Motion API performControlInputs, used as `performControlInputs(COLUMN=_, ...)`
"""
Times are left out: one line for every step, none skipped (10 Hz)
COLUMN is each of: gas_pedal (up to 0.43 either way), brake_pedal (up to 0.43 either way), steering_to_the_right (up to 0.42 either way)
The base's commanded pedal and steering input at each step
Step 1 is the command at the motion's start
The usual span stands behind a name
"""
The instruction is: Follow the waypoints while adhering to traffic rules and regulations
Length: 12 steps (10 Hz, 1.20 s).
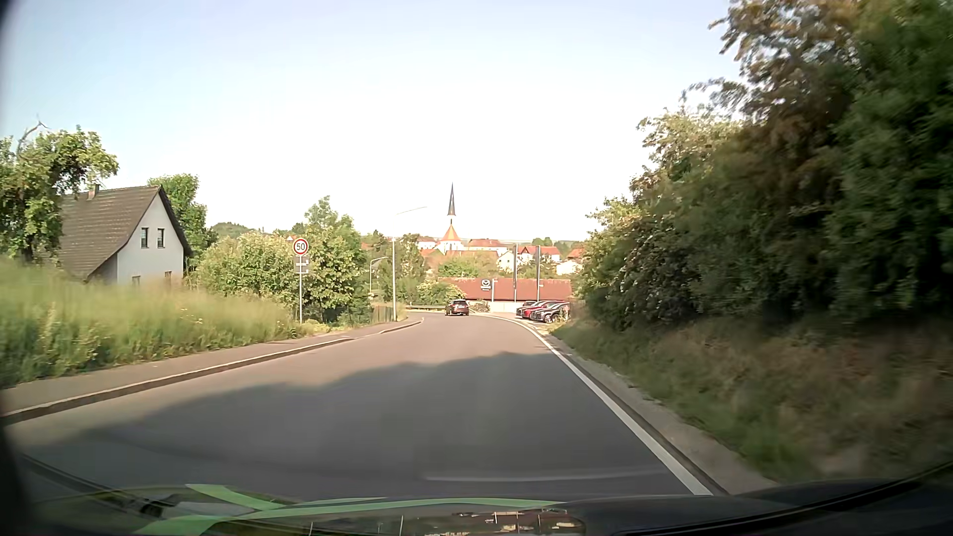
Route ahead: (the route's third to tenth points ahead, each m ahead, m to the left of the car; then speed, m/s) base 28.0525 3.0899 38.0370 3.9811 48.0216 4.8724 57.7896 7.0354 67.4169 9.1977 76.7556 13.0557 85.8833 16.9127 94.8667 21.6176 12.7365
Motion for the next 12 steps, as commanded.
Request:
performControlInputs(gas_pedal=0.0, brake_pedal=0.14, steering_to_the_right=0.001)
performControlInputs(gas_pedal=0.0, brake_pedal=0.14, steering_to_the_right=0.001)
performControlInputs(gas_pedal=0.0, brake_pedal=0.134, steering_to_the_right=0.001)
performControlInputs(gas_pedal=0.0, brake_pedal=0.134, steering_to_the_right=0.001)
performControlInputs(gas_pedal=0.0, brake_pedal=0.134, steering_to_the_right=0.001)
performControlInputs(gas_pedal=0.0, brake_pedal=0.134, steering_to_the_right=0.001)
performControlInputs(gas_pedal=0.0, brake_pedal=0.134, steering_to_the_right=0.001)
performControlInputs(gas_pedal=0.0, brake_pedal=0.134, steering_to_the_right=0.001)
performControlInputs(gas_pedal=0.0, brake_pedal=0.134, steering_to_the_right=0.0)
performControlInputs(gas_pedal=0.0, brake_pedal=0.134, steering_to_the_right=0.0)
performControlInputs(gas_pedal=0.0, brake_pedal=0.134, steering_to_the_right=0.0)
performControlInputs(gas_pedal=0.0, brake_pedal=0.134, steering_to_the_right=-0.001)
